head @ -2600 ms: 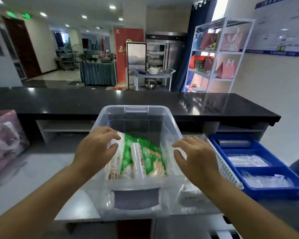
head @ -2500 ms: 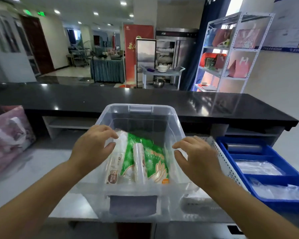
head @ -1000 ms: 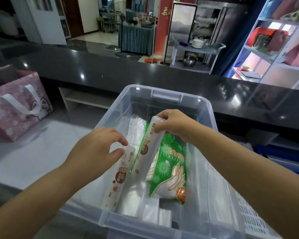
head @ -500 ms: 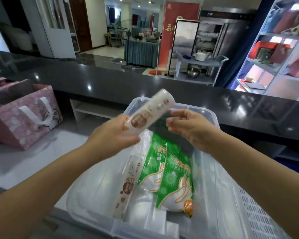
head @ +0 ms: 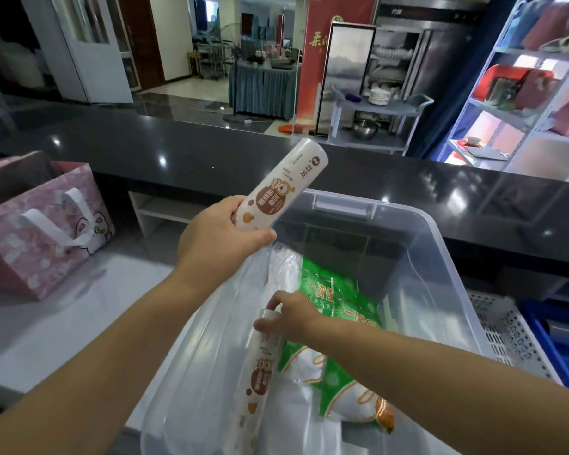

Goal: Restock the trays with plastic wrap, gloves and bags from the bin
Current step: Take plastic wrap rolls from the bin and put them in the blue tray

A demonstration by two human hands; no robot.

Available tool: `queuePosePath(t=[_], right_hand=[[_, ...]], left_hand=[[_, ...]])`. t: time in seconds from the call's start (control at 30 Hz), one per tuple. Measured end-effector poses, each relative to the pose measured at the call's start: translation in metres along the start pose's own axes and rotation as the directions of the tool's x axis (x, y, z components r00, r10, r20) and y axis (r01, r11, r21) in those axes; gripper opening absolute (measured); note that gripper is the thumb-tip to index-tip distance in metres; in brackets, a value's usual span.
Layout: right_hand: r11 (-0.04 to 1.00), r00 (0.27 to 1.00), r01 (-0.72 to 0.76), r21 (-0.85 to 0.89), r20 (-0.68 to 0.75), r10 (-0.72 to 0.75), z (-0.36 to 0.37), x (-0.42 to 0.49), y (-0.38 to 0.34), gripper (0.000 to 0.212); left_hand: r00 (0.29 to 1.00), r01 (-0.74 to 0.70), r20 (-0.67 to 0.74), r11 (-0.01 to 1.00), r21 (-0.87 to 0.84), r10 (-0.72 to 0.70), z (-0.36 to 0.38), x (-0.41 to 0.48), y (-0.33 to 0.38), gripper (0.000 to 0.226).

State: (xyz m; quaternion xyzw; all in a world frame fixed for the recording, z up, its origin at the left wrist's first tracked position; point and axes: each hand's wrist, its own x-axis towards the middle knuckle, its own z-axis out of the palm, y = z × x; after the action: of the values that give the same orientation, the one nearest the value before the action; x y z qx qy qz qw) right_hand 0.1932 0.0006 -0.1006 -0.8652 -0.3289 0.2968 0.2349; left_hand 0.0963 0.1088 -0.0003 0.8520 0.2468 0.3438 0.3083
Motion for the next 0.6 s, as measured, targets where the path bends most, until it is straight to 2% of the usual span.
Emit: queuePosePath(t=[0.2,0.33,0.37,0.47,0.53,0.6], right_hand=[[0.997,0.998,-0.063,0.052,-0.003,0.063,0.003,-0.013,-0.011,0.026],[0.979,0.995,-0.104,0.173,0.016,0.103,-0.009,-0.026,-0.024,0.043],[0.973,0.994,-0.111,0.203,0.044,0.104,-0.017,-0.03,-0.028,0.044],[0.984,0.994,-0.088,0.156,0.084,0.075,-0.048,-0.045,-0.027,0.026],[0.978,0.998,-0.061,0.199,0.034,0.055,-0.073,-0.054,-0.019,0.028],[0.975,0.995,-0.071,0.211,0.085,0.054,-0.088,-0.061,-0.009,0.035]], left_hand=[[0.999,0.01,0.031,1.0,-0.02,-0.009,0.01,0.006,0.004,0.052],[0.998,-0.002,0.067,1.0,-0.019,0.004,0.015,0.009,0.011,0.054],[0.997,-0.015,0.073,1.0,-0.011,0.015,0.015,0.009,0.013,0.054],[0.995,-0.04,0.094,0.999,0.006,0.039,0.012,0.01,0.024,0.053],[0.994,-0.055,0.094,0.998,0.008,0.054,0.011,0.01,0.039,0.052],[0.993,-0.073,0.094,0.997,0.004,0.073,0.014,0.01,0.058,0.052]])
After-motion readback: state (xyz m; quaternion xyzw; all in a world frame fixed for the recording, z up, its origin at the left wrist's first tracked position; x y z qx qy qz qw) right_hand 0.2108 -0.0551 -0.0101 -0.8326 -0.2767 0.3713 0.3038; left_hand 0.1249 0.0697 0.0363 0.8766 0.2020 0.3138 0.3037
